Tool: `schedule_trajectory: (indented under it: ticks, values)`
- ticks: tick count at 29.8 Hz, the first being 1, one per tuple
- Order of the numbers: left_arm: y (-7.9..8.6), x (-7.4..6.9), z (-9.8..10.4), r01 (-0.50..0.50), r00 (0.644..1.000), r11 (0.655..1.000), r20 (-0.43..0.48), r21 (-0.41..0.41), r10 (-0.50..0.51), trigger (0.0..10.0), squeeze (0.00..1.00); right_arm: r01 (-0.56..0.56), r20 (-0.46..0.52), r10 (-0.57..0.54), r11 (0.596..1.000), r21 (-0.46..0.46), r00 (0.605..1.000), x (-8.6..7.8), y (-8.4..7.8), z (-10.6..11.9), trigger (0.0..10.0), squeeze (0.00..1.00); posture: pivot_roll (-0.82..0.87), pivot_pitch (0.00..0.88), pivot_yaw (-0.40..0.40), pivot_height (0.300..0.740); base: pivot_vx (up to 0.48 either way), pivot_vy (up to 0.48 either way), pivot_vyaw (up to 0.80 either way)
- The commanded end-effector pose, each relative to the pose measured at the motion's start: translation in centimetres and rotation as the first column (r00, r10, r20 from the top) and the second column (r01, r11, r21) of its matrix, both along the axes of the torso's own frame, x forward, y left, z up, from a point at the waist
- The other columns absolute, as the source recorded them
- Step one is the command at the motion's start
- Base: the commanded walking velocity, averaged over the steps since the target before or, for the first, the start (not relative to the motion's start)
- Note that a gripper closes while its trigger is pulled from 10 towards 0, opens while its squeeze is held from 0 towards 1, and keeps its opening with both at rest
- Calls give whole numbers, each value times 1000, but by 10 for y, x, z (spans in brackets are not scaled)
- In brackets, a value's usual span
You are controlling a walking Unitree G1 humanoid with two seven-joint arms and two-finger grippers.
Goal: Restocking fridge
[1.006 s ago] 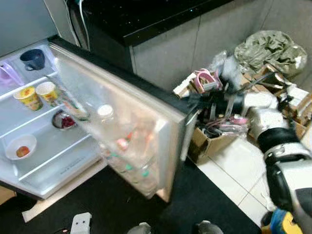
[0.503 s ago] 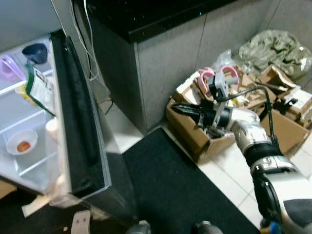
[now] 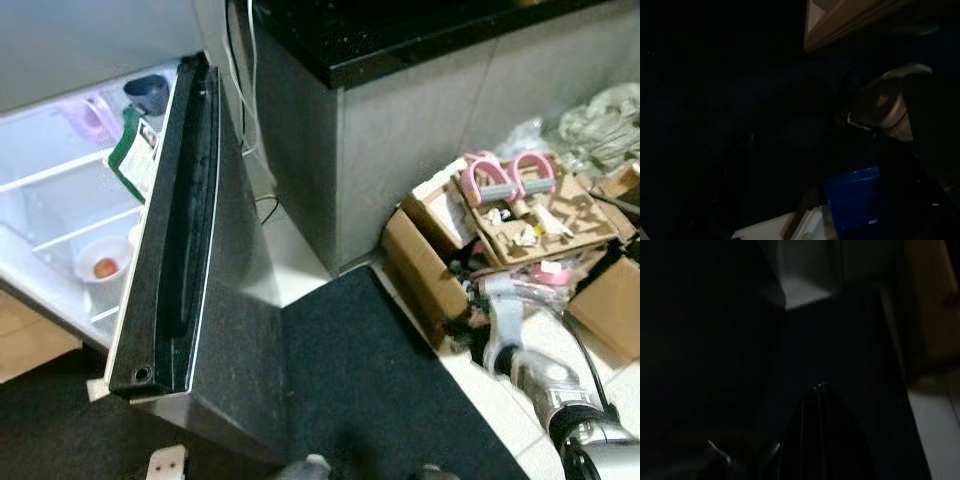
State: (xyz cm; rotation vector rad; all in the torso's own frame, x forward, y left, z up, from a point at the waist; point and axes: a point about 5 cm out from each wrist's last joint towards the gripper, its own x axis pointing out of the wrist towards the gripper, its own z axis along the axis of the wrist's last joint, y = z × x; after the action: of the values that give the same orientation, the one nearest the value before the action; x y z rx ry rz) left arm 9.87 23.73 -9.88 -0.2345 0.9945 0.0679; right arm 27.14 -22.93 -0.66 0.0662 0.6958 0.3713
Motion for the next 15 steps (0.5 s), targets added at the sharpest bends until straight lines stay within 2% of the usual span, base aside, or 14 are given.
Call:
schedule_trajectory:
  ticks: [1, 3, 5, 10, 15]
  values:
    - [-6, -7, -4, 12, 999, 1000, -31, -11, -13, 10000, 0, 23, -38, -24, 999, -29, 999, -13, -6, -10, 10000, 0, 4, 92, 12, 740, 0, 0, 606]
    - [-6, -7, -4, 14, 999, 1000, -32, -8, -14, 10000, 0, 27, -117, -33, 998, -48, 993, -34, -7, -27, 10000, 0, 0, 89, 10, 740, 0, 0, 606]
    - [-6, -7, -4, 14, 999, 1000, -32, -8, -14, 10000, 0, 27, -117, -33, 998, -48, 993, -34, -7, -27, 10000, 0, 0, 89, 10, 740, 0, 0, 606]
    - [-11, -3, -4, 15, 1000, 1000, -27, -1, -15, 10000, 0, 38, -223, -57, 995, -89, 973, -65, -7, -49, 10000, 0, -6, 90, 5, 740, 0, 0, 610]
    - [-15, -5, -6, 26, 999, 1000, -43, 15, -25, 10000, 0, 38, -251, -61, 995, -96, 966, -75, -7, -54, 10000, 0, -8, 69, 3, 740, 0, 0, 614]
